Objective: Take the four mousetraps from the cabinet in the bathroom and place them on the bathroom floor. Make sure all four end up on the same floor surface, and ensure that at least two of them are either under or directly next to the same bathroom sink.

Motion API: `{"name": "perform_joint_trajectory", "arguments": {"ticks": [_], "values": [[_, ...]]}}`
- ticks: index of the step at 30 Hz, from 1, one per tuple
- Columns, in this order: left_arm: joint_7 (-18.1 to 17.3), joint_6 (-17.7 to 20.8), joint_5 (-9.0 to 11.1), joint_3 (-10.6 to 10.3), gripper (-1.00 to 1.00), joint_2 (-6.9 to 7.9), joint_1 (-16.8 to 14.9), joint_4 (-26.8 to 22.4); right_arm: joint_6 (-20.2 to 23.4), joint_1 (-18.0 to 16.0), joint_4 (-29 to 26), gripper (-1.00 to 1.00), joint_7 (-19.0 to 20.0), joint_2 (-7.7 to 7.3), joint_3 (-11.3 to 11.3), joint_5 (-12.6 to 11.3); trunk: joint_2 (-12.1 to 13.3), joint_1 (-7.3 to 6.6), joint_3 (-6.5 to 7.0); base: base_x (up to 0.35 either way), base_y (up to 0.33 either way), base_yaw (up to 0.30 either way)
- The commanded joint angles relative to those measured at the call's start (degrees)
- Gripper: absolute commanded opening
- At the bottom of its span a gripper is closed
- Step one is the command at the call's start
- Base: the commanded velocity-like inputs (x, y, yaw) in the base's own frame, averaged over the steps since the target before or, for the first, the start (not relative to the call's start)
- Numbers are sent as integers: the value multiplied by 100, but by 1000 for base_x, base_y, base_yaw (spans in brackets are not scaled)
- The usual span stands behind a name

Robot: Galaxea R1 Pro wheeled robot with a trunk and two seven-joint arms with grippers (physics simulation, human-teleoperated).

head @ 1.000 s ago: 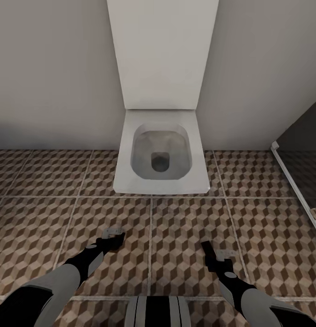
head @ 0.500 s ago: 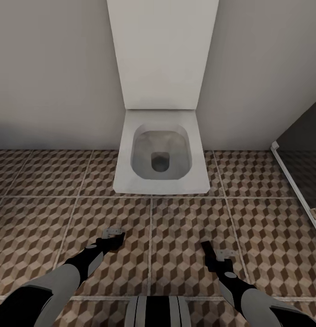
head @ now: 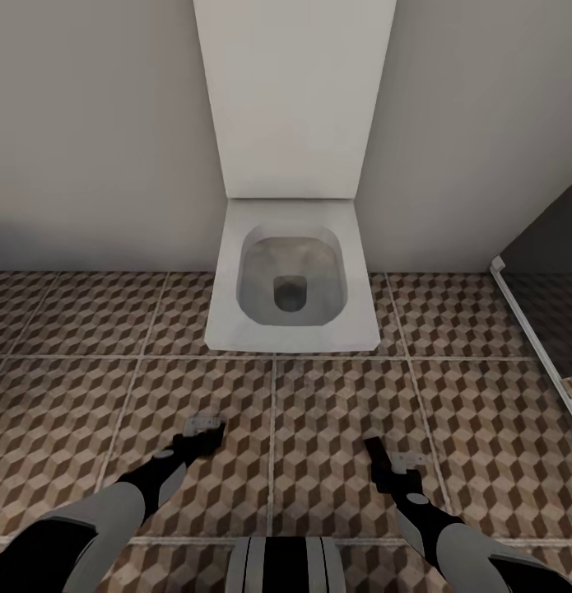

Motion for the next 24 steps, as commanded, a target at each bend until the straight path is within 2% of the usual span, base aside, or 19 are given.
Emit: {"name": "perform_joint_trajectory", "arguments": {"ticks": [1,24], "values": [[-2,-47,49,-49,-100,-1,-3,44,-19,-6,9,-100,-20,0,-46,60,-1,-1,-3,0,0,0],[24,-160,112,-42,-100,3,17,500,-19,-5,-7,-100,-17,8,-45,62,-1,-1,-3,0,0,0]]}}
